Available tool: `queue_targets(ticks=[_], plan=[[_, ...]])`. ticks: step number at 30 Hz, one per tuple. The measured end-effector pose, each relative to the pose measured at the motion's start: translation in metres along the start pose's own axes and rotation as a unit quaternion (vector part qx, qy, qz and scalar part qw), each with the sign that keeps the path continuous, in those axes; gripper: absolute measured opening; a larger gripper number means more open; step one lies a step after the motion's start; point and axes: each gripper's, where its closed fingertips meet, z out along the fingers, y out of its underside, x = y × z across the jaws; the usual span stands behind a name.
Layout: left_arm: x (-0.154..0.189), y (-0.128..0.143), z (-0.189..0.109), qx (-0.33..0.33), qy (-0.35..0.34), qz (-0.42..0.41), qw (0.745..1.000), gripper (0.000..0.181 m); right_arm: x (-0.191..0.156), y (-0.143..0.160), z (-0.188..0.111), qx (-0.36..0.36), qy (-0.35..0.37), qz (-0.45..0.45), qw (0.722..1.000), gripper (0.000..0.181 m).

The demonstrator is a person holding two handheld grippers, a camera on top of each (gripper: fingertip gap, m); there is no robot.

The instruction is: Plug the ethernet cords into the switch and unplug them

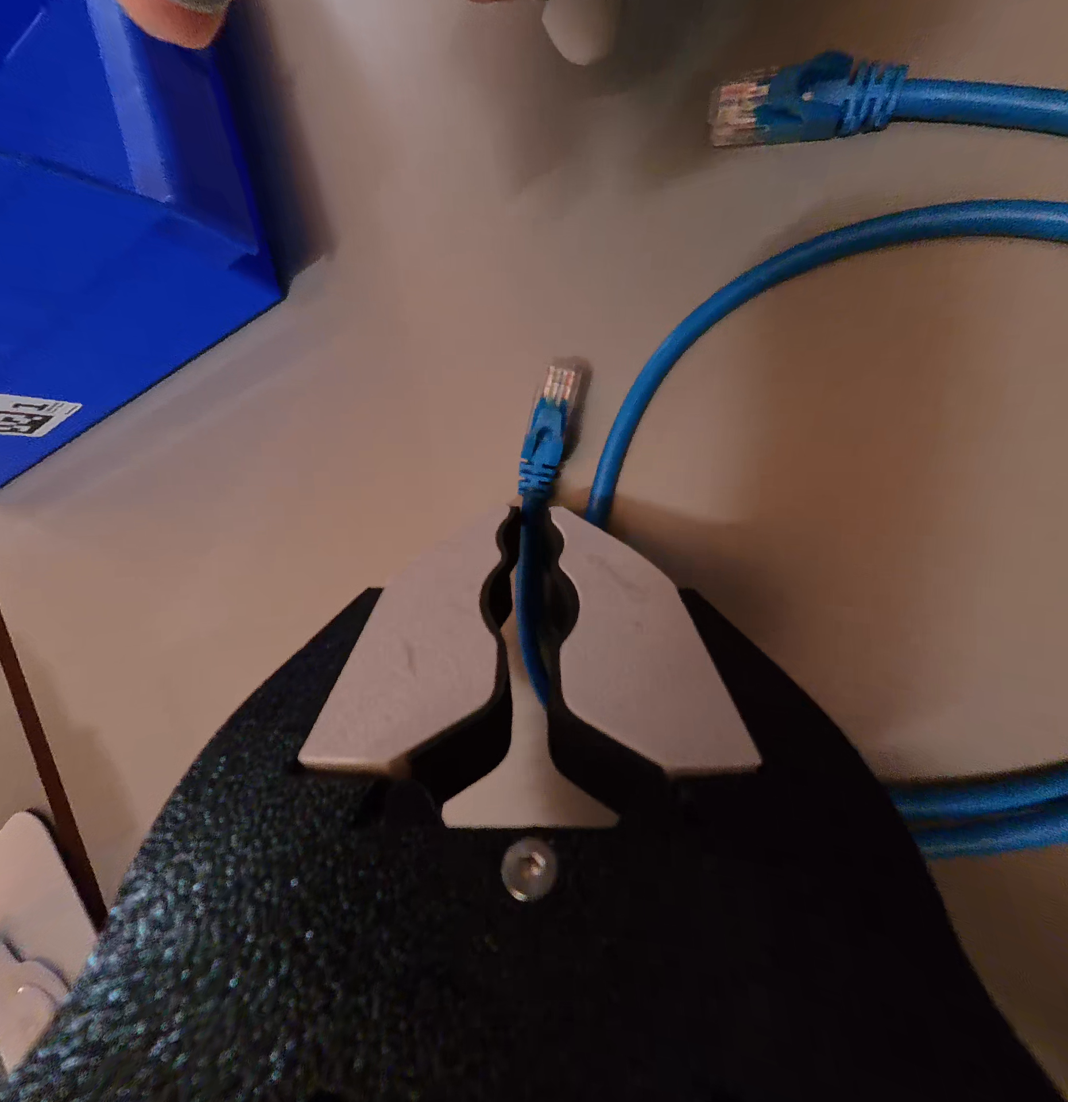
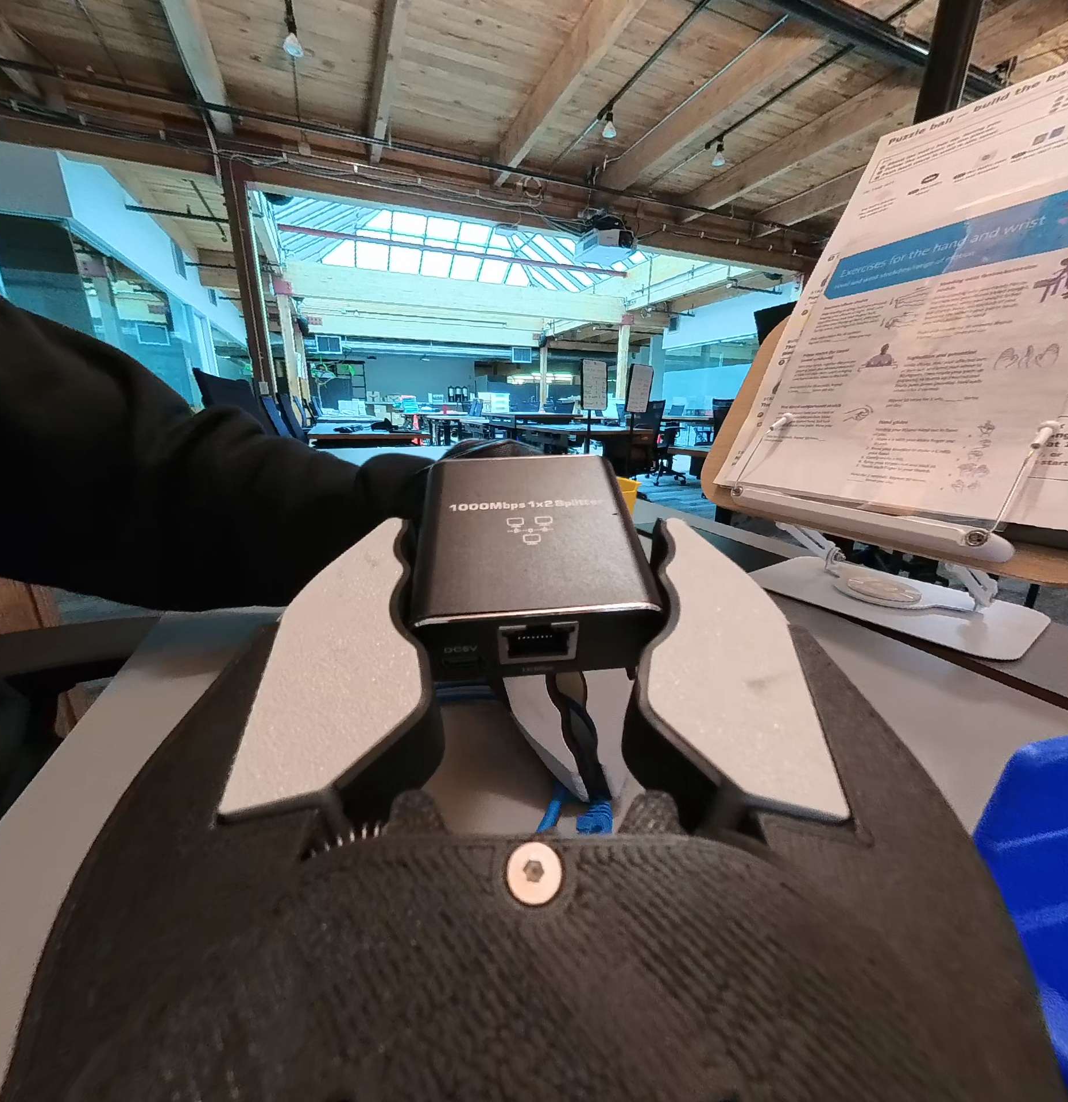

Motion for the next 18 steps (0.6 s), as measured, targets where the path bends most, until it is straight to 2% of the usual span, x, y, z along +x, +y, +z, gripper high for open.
queue_targets(ticks=[1,6,9,11,12,15,18], plan=[[0.000,0.000,0.000,0.006,-0.003,-0.010,1.000,0.006,0.001,0.000,0.000,0.000,0.003,-0.001,1.000,0.075],[-0.001,0.002,0.000,0.023,0.019,-0.143,0.989,0.006,0.001,0.002,0.001,-0.007,0.004,-0.004,1.000,0.075],[0.000,0.004,-0.002,-0.002,0.059,-0.260,0.964,0.004,0.000,0.002,0.000,-0.006,0.004,-0.004,1.000,0.075],[0.002,0.009,-0.007,-0.030,0.085,-0.289,0.953,0.003,0.001,0.000,-0.001,-0.001,0.006,-0.004,1.000,0.075],[0.004,0.010,-0.008,-0.038,0.092,-0.270,0.958,0.004,0.001,-0.001,-0.001,0.002,0.006,-0.003,1.000,0.075],[0.003,0.008,-0.008,-0.026,0.054,-0.160,0.985,0.008,0.001,-0.004,-0.002,0.010,0.007,-0.003,1.000,0.075],[0.001,-0.009,-0.011,0.038,0.026,-0.119,0.992,0.017,0.002,-0.005,-0.002,0.013,0.007,-0.002,1.000,0.075]])
